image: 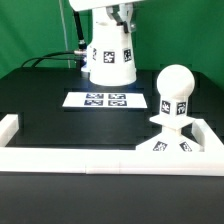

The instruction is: Assemble lamp

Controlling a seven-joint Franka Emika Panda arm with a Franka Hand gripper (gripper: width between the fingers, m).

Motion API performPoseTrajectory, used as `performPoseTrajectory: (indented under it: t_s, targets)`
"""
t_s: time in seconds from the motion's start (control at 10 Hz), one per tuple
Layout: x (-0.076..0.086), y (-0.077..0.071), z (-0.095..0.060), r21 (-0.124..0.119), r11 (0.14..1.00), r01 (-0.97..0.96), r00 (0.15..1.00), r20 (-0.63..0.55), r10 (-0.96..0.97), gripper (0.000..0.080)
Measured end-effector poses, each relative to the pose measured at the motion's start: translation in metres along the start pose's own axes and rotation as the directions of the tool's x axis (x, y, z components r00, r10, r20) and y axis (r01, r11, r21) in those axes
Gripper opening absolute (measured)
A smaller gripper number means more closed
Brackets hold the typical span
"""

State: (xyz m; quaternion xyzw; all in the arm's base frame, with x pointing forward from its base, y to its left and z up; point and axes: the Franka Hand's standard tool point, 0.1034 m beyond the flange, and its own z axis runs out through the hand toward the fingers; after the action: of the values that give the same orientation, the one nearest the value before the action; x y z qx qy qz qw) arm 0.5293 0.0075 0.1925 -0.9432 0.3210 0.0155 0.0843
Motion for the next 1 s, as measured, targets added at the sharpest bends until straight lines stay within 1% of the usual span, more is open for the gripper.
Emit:
performPoseTrajectory:
  t_s: [0.1, 0.4, 0.5, 0.6, 0.8, 0.9, 1.0]
  targets:
    - [0.000, 0.002, 0.001, 0.000, 1.000, -0.002, 1.000, 0.003, 0.002, 0.0045]
    - [-0.001, 0.001, 0.000, 0.001, 1.000, -0.006, 1.000, 0.006, 0.006, 0.0045]
    - [-0.003, -0.009, -0.010, 0.010, 1.000, -0.006, 1.000, 0.015, 0.006, 0.0045]
    - [-0.001, -0.023, -0.018, 0.027, 1.000, -0.008, 1.000, 0.007, 0.008, 0.0045]
    - [0.000, -0.051, -0.033, 0.039, 0.999, -0.036, 0.999, 0.007, 0.036, 0.0045]
    - [0.001, -0.068, -0.039, 0.048, 0.997, -0.059, 0.998, 0.002, 0.059, 0.0045]
    - [-0.001, -0.084, -0.039, 0.048, 0.995, -0.084, 0.996, 0.000, 0.084, 0.0045]
